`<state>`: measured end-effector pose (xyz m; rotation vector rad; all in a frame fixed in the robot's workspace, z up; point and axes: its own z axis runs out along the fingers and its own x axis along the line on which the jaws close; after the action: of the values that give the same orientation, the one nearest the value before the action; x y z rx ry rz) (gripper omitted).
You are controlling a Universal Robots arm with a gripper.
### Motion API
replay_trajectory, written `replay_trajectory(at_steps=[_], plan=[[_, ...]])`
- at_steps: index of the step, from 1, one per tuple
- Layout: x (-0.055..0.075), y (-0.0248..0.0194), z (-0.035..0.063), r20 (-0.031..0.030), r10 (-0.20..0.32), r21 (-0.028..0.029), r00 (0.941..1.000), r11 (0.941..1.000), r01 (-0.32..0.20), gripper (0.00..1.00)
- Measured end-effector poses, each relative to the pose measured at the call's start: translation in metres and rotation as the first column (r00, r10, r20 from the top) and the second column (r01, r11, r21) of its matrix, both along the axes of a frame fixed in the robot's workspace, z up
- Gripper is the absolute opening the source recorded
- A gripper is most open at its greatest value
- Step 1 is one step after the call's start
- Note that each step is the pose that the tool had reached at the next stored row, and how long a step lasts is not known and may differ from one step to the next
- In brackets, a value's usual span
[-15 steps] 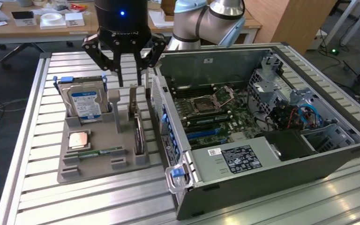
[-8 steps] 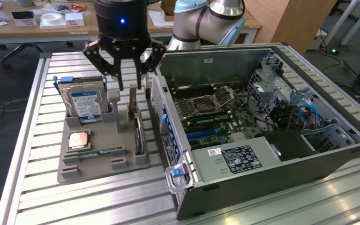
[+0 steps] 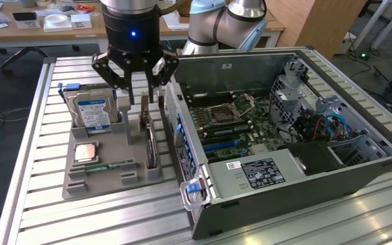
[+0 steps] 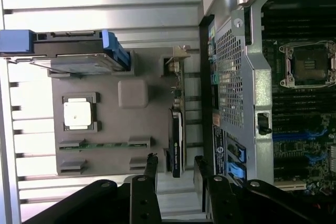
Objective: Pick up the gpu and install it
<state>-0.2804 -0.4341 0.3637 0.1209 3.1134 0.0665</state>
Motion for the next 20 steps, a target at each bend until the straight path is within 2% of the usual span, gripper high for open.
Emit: replay_trajectory(at_steps=[20], plan=[[-0.001, 0.0000, -0.0364, 0.0000, 0.000, 0.0000, 1.0000, 1.0000, 0.000, 0.42]])
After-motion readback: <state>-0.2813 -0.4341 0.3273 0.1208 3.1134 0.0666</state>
